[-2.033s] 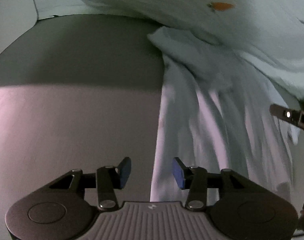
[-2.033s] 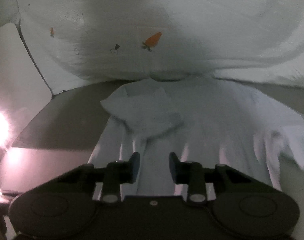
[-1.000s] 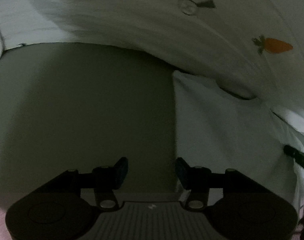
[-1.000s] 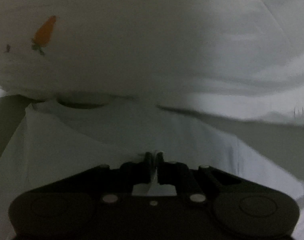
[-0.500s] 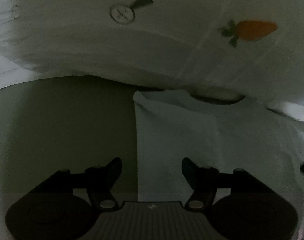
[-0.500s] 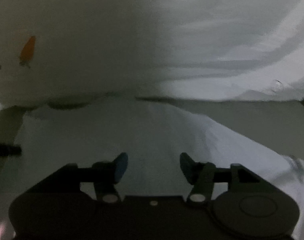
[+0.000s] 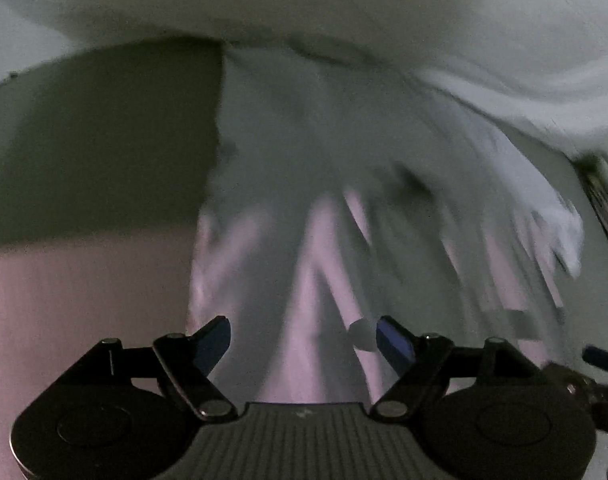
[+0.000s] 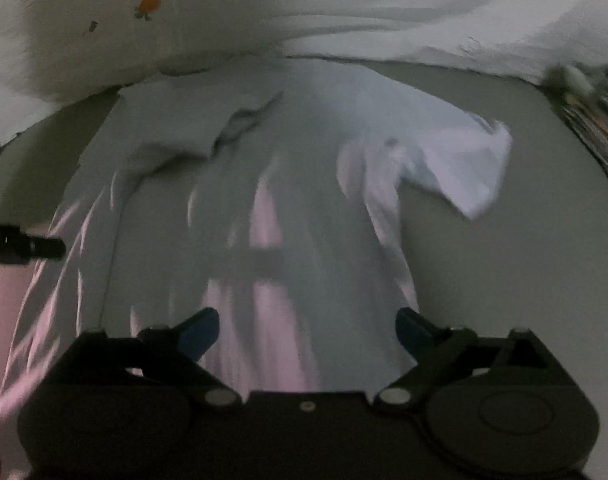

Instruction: Fold clothes

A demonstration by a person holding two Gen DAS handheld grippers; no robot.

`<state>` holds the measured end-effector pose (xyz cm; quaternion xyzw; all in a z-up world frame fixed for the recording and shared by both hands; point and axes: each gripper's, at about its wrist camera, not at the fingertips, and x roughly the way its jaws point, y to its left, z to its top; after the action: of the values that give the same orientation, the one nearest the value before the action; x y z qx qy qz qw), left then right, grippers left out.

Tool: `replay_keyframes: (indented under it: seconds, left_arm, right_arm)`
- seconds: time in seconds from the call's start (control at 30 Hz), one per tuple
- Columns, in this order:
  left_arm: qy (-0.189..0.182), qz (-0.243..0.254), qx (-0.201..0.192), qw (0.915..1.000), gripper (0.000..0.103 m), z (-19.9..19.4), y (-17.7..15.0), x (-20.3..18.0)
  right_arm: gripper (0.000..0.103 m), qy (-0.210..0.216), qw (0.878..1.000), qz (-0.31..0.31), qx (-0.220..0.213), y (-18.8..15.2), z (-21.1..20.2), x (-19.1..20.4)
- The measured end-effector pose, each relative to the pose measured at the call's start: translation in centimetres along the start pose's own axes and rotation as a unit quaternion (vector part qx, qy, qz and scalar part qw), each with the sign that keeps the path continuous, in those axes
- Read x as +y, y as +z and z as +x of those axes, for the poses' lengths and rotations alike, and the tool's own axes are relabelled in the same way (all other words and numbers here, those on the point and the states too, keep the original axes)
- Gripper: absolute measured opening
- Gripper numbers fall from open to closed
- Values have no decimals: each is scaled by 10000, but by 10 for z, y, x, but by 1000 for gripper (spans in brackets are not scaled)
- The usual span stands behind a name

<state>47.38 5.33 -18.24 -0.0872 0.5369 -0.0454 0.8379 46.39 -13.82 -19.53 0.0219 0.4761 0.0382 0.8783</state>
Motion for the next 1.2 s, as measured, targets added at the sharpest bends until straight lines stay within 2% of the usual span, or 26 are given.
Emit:
replay_keyframes:
  seconds: [0.27,0.47,0.57,0.73,0.87,0.93,1.07,1.2]
  left_arm:
    - [-193,934,343,9949,84,-11,-69,-34]
    - [-324,1585,537,9854,91,-17,-116,-56]
    - [-377,1892,617,9793,96,-20,-138,-66]
    - [-339,2040,625,9764,98,-19,-142,-78]
    - [-683,1859,659,9780,98,-23,-131,-97]
    - [-813,1887,591,9769,98,-29,-129,-115]
    - [-870,2268,532,9686,98,-34,-155,-171]
    - [-927,2645,471,9588,97,-38,-181,-227]
  right_arm:
    - [96,-489,9978,309,332,-80,-43,-9]
    - [96,-666,9922,839,642,-137,-60,-21]
    - [96,-710,9897,1073,630,-154,-70,-24]
    - [96,-876,9880,1050,713,-170,-83,-23]
    - [96,-993,9878,1052,575,-175,-97,-35]
    - [96,-1106,9846,1294,412,-173,-101,-53]
    - [97,-1252,9789,1613,72,-168,-105,-98]
    - [97,-1310,9782,1607,83,-158,-94,-150]
